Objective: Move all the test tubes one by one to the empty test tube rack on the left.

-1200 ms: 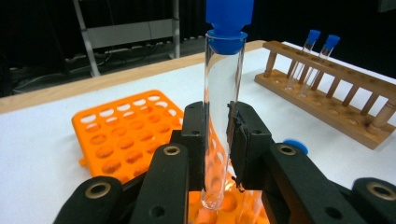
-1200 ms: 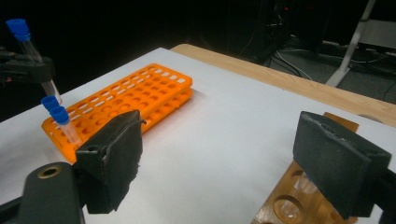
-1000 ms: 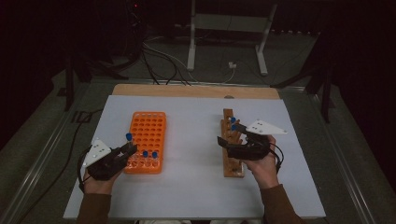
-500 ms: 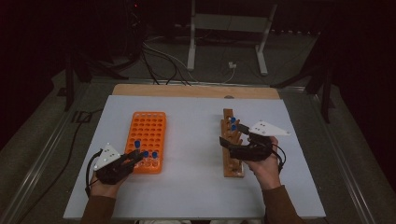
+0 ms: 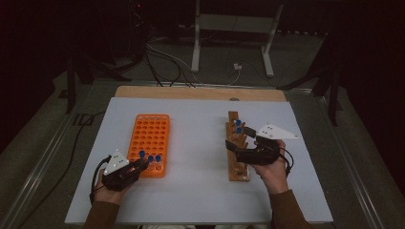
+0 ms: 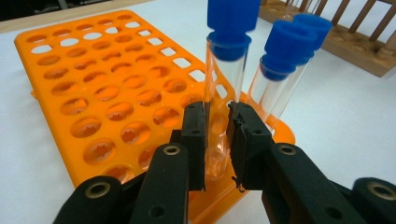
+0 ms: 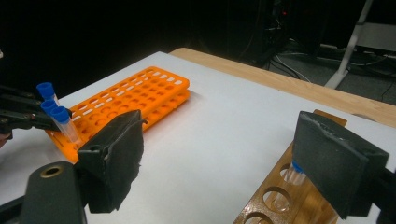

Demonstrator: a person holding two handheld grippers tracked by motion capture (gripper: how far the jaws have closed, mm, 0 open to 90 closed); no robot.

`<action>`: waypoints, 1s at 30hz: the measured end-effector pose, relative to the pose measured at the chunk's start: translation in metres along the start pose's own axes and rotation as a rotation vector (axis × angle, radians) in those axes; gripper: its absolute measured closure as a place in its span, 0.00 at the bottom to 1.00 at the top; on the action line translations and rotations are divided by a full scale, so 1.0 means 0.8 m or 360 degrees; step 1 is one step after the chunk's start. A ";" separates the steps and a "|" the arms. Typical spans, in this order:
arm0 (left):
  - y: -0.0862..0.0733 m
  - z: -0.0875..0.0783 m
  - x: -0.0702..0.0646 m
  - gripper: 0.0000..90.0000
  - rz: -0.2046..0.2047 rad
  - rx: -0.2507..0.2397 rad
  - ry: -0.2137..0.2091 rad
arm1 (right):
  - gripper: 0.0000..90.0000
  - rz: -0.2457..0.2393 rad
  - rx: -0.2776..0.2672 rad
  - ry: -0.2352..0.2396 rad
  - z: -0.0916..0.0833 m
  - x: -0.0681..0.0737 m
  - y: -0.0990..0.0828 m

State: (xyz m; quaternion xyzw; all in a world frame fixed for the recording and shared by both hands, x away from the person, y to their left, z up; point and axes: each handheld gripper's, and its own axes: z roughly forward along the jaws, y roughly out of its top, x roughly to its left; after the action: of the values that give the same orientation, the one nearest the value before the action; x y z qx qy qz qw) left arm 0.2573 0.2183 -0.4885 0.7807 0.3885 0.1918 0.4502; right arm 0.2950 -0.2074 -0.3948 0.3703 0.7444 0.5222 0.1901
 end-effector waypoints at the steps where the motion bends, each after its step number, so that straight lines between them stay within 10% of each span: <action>1: -0.001 0.000 0.000 0.86 0.0004 0.0005 0.0000 | 0.19 -0.0001 0.0001 0.0000 0.000 0.000 0.000; 17: -0.005 0.001 -0.001 0.86 0.0040 0.0072 0.0017 | 0.20 -0.0009 0.0006 0.0010 0.004 0.003 -0.001; 30: 0.002 -0.013 -0.002 0.51 0.0010 -0.0038 -0.0019 | 0.20 0.0011 0.0010 -0.0013 0.001 -0.005 -0.003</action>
State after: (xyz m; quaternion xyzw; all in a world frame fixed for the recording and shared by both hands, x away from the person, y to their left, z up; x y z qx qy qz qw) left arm 0.2504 0.2220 -0.4816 0.7776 0.3811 0.1933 0.4613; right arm 0.2974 -0.2104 -0.3978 0.3754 0.7439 0.5191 0.1902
